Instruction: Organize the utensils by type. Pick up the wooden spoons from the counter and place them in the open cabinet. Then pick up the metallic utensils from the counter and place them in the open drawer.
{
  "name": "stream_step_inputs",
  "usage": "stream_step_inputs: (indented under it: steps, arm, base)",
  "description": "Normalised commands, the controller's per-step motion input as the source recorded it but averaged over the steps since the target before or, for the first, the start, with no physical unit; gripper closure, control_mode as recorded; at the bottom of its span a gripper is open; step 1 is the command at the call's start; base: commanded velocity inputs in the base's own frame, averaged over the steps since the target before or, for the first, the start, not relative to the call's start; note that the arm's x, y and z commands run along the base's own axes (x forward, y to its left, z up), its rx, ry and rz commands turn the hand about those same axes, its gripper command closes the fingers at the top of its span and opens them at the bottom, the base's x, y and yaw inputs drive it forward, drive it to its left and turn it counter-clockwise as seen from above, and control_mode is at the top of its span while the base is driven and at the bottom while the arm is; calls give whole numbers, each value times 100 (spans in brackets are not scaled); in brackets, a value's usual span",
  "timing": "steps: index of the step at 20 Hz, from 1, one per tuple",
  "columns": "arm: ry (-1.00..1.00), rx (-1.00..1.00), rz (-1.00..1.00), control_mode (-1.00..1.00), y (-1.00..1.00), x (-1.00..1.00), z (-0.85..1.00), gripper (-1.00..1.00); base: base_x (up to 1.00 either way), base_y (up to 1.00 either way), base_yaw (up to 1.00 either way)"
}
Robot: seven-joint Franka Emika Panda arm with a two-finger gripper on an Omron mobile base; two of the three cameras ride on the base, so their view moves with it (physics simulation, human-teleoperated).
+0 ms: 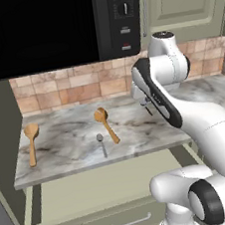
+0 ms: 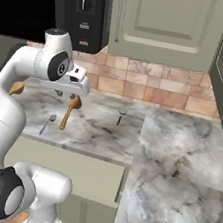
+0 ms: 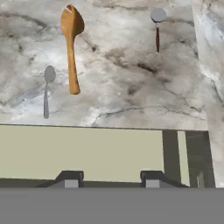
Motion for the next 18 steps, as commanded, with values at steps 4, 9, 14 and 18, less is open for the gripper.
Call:
stream_step_inputs:
  steps: [4, 9, 14, 18]
  arm:
    - [0, 0, 0, -100, -3, 0, -8, -100]
    - [-4, 0, 0, -100, -17, 0, -23, -100]
    - [-5, 0, 0, -100, -29, 0, -24, -100]
    - [-8, 0, 0, -100, -39, 0, -24, -100]
  base:
    - [0, 0, 0]
    - [0, 0, 0]
    - [0, 0, 0]
    - [0, 0, 0]
